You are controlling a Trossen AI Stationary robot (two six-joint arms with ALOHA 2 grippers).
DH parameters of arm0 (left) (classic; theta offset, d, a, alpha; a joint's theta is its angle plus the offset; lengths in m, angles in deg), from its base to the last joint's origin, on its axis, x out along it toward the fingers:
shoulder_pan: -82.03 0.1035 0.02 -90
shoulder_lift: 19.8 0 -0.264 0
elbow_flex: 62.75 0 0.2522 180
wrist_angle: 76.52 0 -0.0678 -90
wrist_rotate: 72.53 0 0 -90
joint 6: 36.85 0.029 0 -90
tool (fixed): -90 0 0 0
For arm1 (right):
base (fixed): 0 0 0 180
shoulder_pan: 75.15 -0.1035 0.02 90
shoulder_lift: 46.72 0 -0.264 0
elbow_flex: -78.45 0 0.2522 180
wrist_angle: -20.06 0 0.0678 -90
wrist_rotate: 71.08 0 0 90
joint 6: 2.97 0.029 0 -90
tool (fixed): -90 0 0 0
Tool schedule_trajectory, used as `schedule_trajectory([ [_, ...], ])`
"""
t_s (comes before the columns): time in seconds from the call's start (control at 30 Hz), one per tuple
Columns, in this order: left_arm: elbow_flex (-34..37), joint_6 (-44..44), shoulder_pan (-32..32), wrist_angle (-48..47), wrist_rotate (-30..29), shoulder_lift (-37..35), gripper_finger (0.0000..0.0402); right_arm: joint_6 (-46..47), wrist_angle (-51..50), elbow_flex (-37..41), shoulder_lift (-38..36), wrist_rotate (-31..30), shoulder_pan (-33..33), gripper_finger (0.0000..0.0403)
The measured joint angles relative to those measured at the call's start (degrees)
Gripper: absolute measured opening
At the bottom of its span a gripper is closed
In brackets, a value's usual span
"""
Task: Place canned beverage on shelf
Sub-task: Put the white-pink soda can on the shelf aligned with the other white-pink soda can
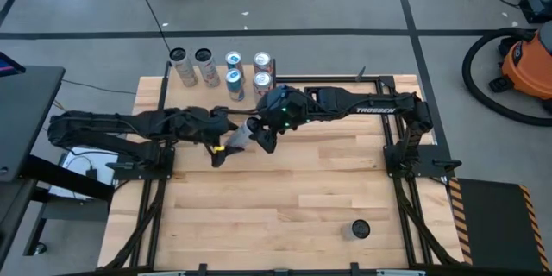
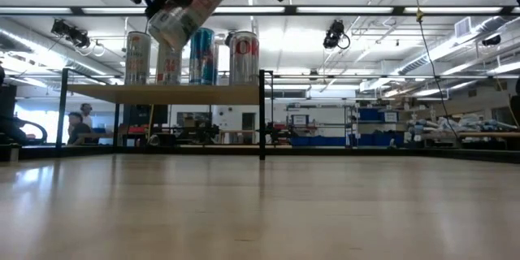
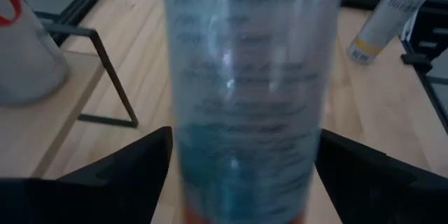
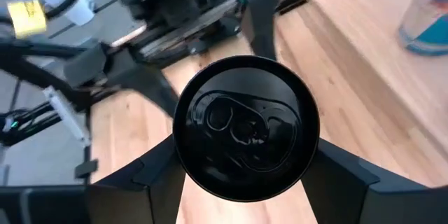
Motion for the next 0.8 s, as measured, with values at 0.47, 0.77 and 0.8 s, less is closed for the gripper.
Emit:
schedule_trajectory([
  [0.47, -0.01, 0.28, -0.22, 1.7, -0.64, 2.04, 0.032, -1.28, -0.54, 0.02, 0.01, 0.87, -0.64, 0.0245],
  [0.77, -0.01, 1.41, -0.2, 1.78, -0.83, 1.88, 0.0249, -2.43, -0.54, 0.04, 0.03, 0.55, -0.64, 0.0262],
  [0.8, -0.01, 1.47, -0.2, 1.74, -0.83, 1.86, 0.0249, -2.47, -0.52, 0.04, 0.03, 0.57, -0.64, 0.0276],
])
